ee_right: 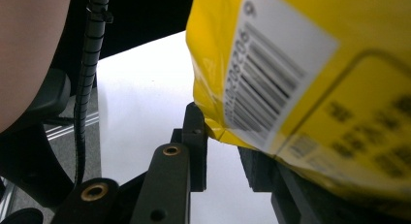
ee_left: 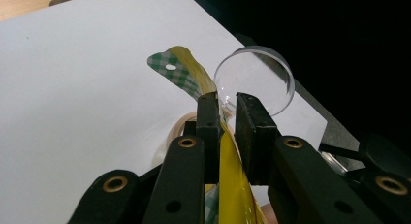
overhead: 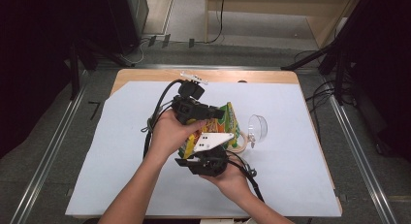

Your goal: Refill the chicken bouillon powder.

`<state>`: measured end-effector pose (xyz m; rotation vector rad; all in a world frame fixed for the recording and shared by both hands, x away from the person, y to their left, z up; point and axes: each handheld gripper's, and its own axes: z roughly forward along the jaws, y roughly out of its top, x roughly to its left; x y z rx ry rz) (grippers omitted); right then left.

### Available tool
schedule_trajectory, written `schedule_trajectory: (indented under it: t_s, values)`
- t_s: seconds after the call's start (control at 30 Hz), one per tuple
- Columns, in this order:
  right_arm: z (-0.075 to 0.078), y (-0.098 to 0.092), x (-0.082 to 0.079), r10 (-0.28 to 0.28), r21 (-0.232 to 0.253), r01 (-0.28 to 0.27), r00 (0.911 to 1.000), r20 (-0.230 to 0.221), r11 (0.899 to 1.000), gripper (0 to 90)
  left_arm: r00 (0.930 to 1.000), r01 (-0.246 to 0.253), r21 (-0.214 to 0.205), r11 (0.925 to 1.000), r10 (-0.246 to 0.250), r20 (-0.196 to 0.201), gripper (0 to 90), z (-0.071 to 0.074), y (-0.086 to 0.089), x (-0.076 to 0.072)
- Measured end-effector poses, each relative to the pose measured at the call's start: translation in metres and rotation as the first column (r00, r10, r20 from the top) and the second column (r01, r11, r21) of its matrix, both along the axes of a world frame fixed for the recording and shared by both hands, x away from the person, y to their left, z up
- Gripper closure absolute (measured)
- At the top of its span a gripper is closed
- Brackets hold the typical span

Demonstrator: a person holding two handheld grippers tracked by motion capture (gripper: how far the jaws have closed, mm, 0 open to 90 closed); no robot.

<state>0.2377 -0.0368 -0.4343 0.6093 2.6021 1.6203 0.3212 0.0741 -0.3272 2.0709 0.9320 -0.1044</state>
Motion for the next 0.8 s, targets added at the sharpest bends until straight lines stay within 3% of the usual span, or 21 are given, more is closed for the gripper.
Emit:
schedule_trajectory:
  t_s: [0.47, 0.6, 0.8]
  values:
    - [-0.0005, -0.0017, 0.0009, 0.008, 0.011, -0.008, 0.9999, 0.013, 1.000, 75.9, 0.9999, -0.007, -0.011, 0.9999, 0.007, 0.011, 80.1, 0.0025, 0.0002, -0.0035]
    - [-0.0018, -0.0018, 0.0016, 0.017, 0.044, -0.016, 0.9997, -0.015, 0.999, 76.0, 0.9999, -0.008, -0.006, 1.0000, 0.008, 0.009, 80.2, 0.0025, 0.0003, -0.0036]
    - [0.0000, -0.0018, -0.0005, 0.022, 0.059, -0.021, 0.9996, -0.019, 0.998, 76.0, 0.9998, -0.012, -0.014, 0.9998, 0.012, 0.014, 80.2, 0.0054, 0.0014, -0.0053]
